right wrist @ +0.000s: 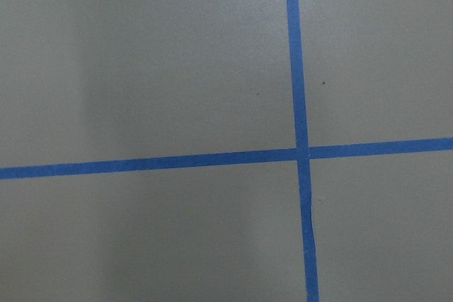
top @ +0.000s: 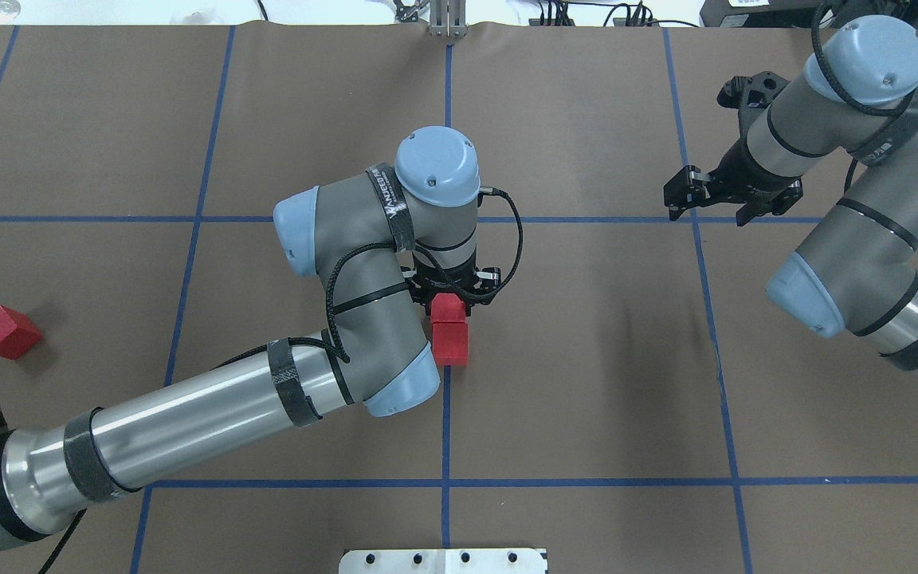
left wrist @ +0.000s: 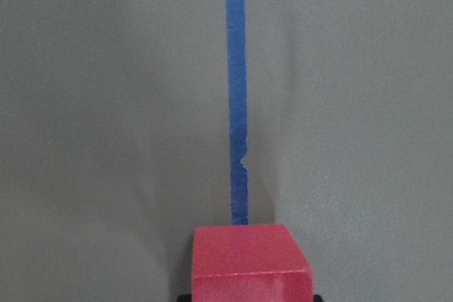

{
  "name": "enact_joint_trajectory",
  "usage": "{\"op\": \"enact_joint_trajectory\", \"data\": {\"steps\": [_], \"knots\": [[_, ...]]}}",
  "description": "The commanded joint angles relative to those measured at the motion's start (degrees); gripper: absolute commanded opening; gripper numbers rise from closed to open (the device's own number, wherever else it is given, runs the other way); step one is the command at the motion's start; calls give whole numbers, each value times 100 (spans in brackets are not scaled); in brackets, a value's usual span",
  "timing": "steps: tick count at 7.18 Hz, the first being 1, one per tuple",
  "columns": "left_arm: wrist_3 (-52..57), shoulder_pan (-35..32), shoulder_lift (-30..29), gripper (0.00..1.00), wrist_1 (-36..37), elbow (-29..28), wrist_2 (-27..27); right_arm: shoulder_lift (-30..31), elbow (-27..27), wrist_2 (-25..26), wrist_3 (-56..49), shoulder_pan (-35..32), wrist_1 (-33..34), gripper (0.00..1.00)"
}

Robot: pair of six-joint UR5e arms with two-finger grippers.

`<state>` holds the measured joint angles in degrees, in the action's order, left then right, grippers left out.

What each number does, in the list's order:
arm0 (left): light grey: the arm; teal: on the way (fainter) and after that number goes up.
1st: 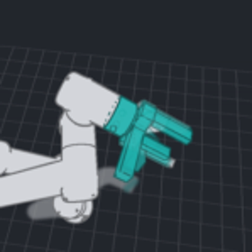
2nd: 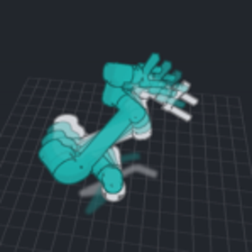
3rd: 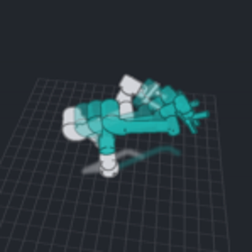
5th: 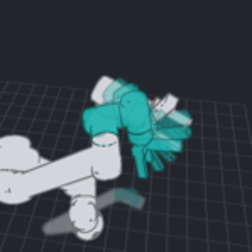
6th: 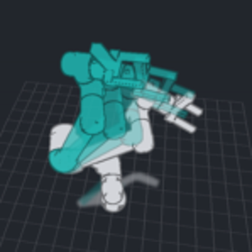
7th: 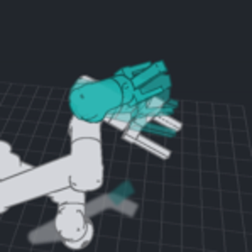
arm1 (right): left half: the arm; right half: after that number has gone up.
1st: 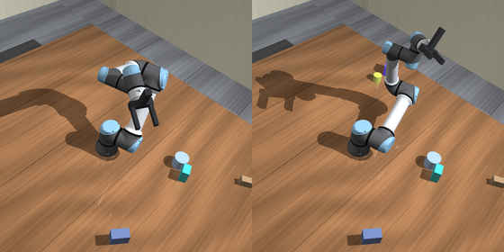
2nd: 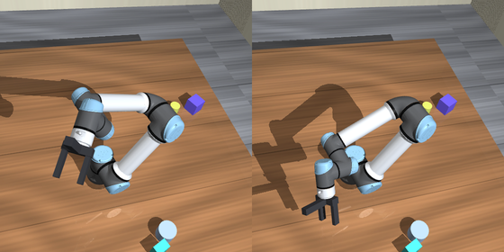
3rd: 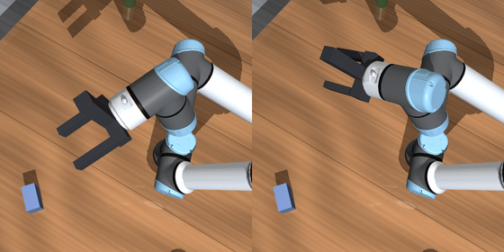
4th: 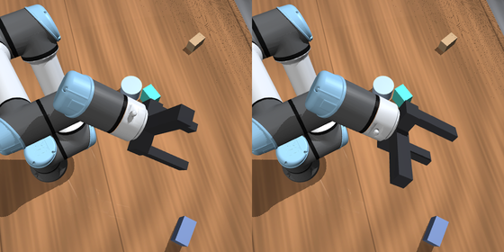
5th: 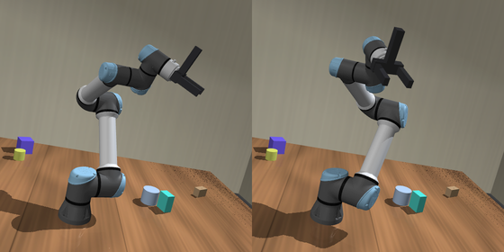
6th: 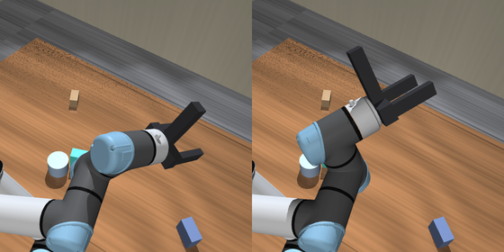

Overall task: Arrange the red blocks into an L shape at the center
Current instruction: 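Lower the red cube beside the center cube, farther from the robot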

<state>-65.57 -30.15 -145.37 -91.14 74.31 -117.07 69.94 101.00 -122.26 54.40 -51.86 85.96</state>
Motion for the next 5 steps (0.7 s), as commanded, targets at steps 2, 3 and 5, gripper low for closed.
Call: {"op": "enact_joint_trajectory", "data": {"steps": [2,3,5], "knots": [[26,9,0,0,-9,-65,0,-7,7,-8,0,0,0,99],[26,17,0,0,-9,-66,0,2,7,-8,0,-8,0,99],[26,9,0,0,-9,-57,0,-7,7,-8,0,-9,0,99]]}}
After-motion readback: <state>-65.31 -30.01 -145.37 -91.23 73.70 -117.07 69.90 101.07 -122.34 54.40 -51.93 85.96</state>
